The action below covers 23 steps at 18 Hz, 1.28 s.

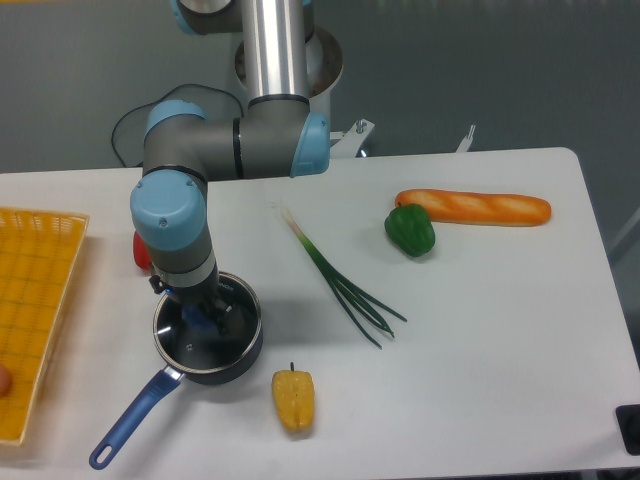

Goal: Open the lid
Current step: 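Lower the gripper onto the blue knob and close it around the knob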

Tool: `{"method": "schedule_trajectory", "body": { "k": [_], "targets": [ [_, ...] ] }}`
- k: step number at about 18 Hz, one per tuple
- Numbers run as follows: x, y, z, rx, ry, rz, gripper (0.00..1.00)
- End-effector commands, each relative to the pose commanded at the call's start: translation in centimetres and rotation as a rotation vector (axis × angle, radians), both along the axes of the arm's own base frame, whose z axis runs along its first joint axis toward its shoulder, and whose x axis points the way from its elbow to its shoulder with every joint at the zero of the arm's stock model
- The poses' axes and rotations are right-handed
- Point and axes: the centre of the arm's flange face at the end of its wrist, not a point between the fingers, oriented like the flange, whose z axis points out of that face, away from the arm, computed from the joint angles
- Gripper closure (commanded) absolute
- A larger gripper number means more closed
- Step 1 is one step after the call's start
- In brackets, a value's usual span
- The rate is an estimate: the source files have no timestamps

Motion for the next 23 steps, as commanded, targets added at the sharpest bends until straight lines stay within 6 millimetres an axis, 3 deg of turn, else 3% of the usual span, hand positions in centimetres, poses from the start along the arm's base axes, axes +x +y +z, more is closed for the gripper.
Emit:
{"method": "schedule_trajectory", "body": {
  "k": [7,12,17,23],
  "targets": [
    [0.24,0.08,-0.12,-0.005,0.002,-0.005,0.02],
    [0.33,0.14,-0.06,-0.004,0.001,-0.005,0.29],
    [0.21,0.22,0.15,0.001,0.000,0.005,0.49],
    [-0.21,0.01,0.80,0.003,0.000,0.012,0.57]
  ]
}}
